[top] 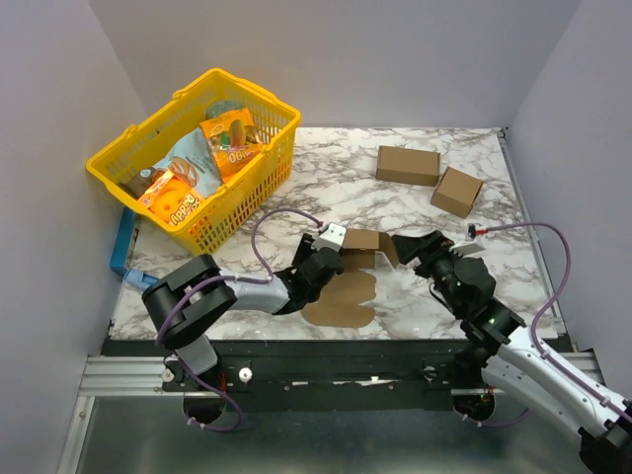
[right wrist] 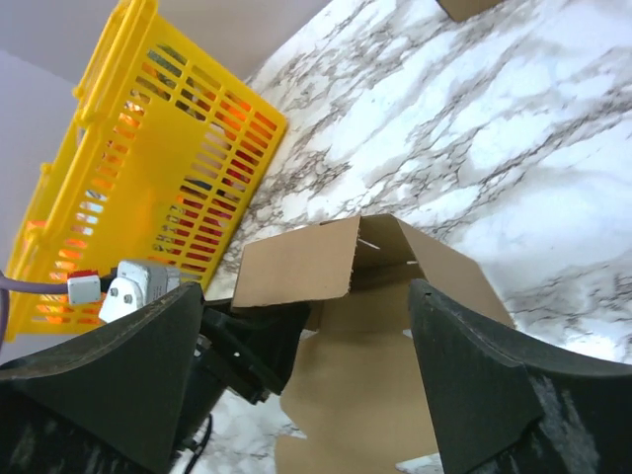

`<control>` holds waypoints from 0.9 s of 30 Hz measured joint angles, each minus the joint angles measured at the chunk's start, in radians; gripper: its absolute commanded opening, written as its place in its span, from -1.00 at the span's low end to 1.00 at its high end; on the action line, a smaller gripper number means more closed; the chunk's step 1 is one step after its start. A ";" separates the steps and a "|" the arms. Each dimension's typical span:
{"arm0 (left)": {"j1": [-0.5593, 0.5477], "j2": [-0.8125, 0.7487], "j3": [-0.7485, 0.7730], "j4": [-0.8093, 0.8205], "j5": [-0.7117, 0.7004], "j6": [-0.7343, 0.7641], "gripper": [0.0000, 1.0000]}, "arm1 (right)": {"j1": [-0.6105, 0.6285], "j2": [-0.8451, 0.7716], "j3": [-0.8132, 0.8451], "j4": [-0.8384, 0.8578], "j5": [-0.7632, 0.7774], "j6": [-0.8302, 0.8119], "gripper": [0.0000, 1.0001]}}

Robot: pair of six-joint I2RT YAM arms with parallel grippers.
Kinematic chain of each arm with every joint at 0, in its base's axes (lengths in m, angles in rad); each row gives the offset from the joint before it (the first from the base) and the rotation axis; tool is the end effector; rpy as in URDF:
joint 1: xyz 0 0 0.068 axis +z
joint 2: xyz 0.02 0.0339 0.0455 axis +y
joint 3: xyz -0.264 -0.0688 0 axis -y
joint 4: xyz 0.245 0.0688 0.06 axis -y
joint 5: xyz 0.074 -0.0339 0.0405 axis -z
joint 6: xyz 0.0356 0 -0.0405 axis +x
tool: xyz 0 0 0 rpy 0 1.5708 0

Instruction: Fold the paper box

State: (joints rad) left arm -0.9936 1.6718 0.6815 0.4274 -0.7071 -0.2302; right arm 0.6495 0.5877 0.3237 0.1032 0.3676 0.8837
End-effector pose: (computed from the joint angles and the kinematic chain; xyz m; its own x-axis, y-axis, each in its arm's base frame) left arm 0.1922 -0.2527 0.1503 -0.3605 0.2357 -0.9025 0.2620 0.9542 0.1446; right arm 0.1338 0.0855 0.2367 -0.2988 0.6790 -0.6706 -0.0802 0.6823 0.7266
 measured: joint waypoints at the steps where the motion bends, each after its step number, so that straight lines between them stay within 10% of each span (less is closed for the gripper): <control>1: 0.003 -0.013 -0.008 -0.013 0.008 0.000 0.48 | 0.000 -0.014 0.012 -0.021 0.000 -0.034 0.89; 8: 0.031 -0.137 -0.080 -0.062 0.085 0.004 0.84 | -0.002 0.034 0.086 -0.119 -0.018 -0.203 0.96; 27: 0.294 -0.522 -0.015 -0.379 0.570 -0.203 0.88 | -0.003 0.364 0.423 -0.296 -0.316 -0.272 0.62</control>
State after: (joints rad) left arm -0.6991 1.1500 0.6666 0.0486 -0.1375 -0.4328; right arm 0.6460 0.9520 0.7467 -0.1925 0.0513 0.6121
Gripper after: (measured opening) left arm 0.942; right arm 0.815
